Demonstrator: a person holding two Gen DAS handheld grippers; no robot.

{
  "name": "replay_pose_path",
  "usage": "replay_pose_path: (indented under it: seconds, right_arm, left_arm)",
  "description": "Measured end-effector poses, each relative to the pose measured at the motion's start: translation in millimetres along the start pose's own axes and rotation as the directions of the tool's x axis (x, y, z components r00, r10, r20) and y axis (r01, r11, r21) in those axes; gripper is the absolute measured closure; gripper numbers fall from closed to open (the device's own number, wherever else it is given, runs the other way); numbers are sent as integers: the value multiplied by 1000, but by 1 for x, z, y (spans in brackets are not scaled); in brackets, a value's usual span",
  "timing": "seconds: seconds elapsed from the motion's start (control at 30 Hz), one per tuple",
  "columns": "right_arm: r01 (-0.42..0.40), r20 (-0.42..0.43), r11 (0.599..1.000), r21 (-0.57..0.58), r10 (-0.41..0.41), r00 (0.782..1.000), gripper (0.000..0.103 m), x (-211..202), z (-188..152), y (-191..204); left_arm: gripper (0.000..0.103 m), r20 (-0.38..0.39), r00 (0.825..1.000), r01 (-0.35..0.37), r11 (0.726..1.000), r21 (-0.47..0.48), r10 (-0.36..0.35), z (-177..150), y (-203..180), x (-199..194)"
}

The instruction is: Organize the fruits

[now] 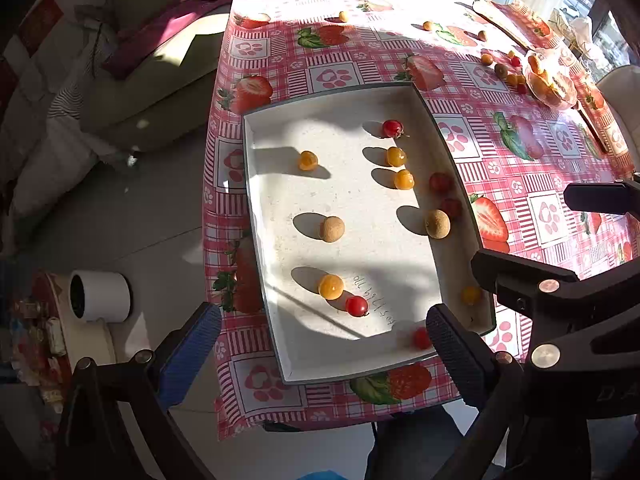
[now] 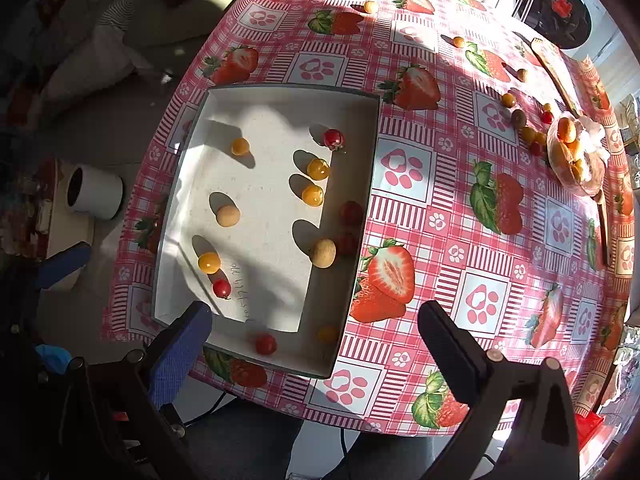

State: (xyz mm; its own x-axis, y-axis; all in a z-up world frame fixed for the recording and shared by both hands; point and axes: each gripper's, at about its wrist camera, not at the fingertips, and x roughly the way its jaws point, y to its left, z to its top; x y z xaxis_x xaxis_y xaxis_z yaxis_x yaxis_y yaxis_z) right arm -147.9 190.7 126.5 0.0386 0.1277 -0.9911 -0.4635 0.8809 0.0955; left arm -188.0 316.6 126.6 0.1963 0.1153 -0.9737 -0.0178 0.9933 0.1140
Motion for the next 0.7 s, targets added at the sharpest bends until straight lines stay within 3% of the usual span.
replay_pose_path:
  seconds: [0.47,0.7]
  right_arm:
    - [0,-1,1000,1,0,1000,0,0,0,0]
    - [-1,-3,1000,2,1,1000,0,1,-1,0]
  left_arm:
    - [0,-9,1000,13,1000,-2,-14,1,2,3]
    - [0,32,998,45,999,4,-45,2,1,-5]
